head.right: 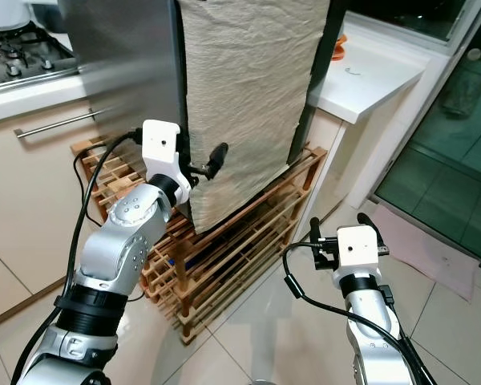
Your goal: Restocking fridge
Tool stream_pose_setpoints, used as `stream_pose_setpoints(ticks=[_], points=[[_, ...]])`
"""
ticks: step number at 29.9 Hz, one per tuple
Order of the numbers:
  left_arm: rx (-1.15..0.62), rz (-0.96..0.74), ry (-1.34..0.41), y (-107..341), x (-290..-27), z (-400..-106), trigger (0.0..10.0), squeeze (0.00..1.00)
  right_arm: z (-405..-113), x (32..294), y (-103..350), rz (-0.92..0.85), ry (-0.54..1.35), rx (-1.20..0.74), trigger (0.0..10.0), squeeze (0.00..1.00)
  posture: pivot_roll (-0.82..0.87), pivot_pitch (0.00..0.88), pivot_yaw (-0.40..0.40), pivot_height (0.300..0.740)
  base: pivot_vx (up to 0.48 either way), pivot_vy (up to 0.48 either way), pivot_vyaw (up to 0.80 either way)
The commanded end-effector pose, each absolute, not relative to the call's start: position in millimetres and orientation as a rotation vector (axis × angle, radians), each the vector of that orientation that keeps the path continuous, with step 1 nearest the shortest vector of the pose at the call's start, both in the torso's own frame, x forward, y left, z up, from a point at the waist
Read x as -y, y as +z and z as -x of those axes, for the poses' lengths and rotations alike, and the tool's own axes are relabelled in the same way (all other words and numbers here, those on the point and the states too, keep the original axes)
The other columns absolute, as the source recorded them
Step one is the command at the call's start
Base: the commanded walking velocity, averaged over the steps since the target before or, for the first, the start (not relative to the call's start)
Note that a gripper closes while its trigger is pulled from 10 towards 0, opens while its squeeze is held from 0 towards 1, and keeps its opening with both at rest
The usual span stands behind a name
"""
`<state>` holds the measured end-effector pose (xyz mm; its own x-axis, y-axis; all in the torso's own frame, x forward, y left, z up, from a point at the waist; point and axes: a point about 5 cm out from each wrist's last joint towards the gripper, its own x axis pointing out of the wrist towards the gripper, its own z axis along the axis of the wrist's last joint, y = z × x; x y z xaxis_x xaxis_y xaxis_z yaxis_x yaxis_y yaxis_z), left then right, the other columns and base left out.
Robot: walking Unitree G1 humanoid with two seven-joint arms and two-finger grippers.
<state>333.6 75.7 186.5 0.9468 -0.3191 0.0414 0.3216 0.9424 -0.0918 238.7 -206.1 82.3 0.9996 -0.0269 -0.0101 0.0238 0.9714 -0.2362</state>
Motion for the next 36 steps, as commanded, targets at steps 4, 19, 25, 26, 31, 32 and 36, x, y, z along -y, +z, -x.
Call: stream_pose_setpoints(ticks=[4,19,25,26,31,32,36], points=[[0.063,0.131,-0.26,195,-83,-336,10.0,0.0,-237,218,84,0.255,-0.045,-0.011,10.0,0.09,-0.07,0.0,-0.06,0.74,0.0,0.0,0.0],[0.088,0.219,-0.414,204,-60,-323,10.0,0.0,-233,216,80,0.26,-0.038,-0.022,10.0,0.09,-0.08,0.0,-0.065,0.74,0.0,0.0,0.0],[0.067,0.211,-0.44,200,-53,-321,10.0,0.0,-232,214,77,0.26,-0.037,-0.028,10.0,0.1,-0.08,0.0,-0.064,0.74,0.0,0.0,0.0],[0.065,0.211,-0.444,199,-52,-321,10.0,0.0,-232,214,77,0.259,-0.037,-0.028,10.0,0.1,-0.08,0.0,-0.064,0.74,0.0,0.0,0.0],[0.044,0.196,-0.456,194,-47,-324,10.0,0.0,-232,214,73,0.259,-0.038,-0.035,10.0,0.09,-0.08,0.0,-0.063,0.74,0.0,0.0,0.0],[0.016,0.176,-0.46,187,-44,-327,10.0,0.0,-233,214,69,0.259,-0.04,-0.041,10.0,0.09,-0.09,0.0,-0.061,0.74,0.0,0.0,0.0],[-0.03,0.162,-0.452,180,-38,-334,10.0,0.0,-235,220,61,0.259,-0.044,-0.059,10.0,0.09,-0.09,0.0,-0.058,0.74,0.0,0.0,0.0]])
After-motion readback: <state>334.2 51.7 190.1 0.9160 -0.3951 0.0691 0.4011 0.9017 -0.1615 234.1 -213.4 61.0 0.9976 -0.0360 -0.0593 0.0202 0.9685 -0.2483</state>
